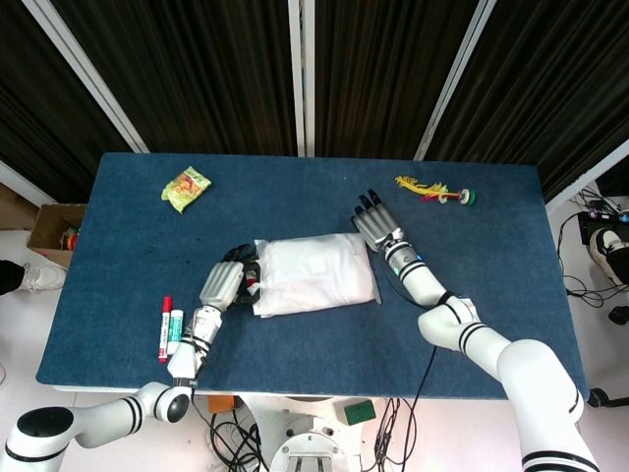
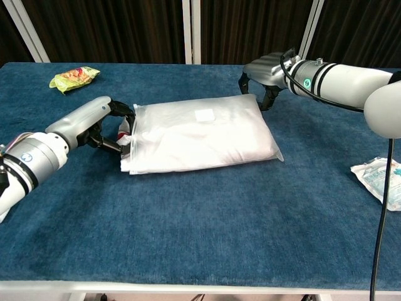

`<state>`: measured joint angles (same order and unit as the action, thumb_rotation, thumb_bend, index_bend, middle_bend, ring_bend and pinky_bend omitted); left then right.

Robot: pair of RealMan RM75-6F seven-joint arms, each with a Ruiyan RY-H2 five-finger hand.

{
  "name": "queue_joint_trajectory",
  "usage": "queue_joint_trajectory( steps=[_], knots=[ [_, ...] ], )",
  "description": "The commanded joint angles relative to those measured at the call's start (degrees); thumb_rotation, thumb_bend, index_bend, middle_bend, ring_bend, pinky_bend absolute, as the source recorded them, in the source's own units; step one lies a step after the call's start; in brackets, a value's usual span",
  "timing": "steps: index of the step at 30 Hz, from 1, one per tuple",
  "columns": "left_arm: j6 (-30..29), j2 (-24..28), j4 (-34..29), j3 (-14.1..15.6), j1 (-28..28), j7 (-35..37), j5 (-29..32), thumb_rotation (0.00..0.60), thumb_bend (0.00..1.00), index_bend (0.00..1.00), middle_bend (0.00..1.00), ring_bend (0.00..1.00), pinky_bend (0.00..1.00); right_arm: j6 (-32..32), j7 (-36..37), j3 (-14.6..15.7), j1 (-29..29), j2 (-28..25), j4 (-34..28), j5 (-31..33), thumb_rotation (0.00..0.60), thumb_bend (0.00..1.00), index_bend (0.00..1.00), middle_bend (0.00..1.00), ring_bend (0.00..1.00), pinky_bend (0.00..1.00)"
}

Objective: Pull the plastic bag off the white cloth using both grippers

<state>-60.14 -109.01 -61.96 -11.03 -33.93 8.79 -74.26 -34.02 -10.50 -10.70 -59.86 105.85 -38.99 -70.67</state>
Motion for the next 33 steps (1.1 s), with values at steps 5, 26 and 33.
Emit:
queue_joint_trajectory(
  steps=[5, 26, 33],
  knots=[
    [-0.1, 0.1, 0.1, 0.1, 0.2, 0.2, -0.2, 0.6, 0.53, 0.76, 0.31, 0.09, 0.12, -1.0, 1.3, -0.1, 0.8, 0.7, 1.2, -0.3, 0.6, 0.43, 0.64, 0.34, 0.08, 0.09],
    [-7.5, 9.0, -6.9, 1.9, 5.4, 0.1, -3.0, 0.6, 0.53, 0.76, 0.31, 0.09, 0.12, -13.8, 7.1, 1.4, 13.3, -9.0, -9.9, -1.7, 0.6, 0.46, 0.74, 0.36, 0.12, 0.11],
    [-10.5, 13.2, -10.0, 2.1, 8.2, -1.0, -2.6, 0.6, 0.53, 0.76, 0.31, 0.09, 0.12, -17.1, 9.0, 2.8, 18.2, -14.1, -14.1, -2.3, 0.6, 0.46, 0.74, 0.36, 0.12, 0.11]
  ],
)
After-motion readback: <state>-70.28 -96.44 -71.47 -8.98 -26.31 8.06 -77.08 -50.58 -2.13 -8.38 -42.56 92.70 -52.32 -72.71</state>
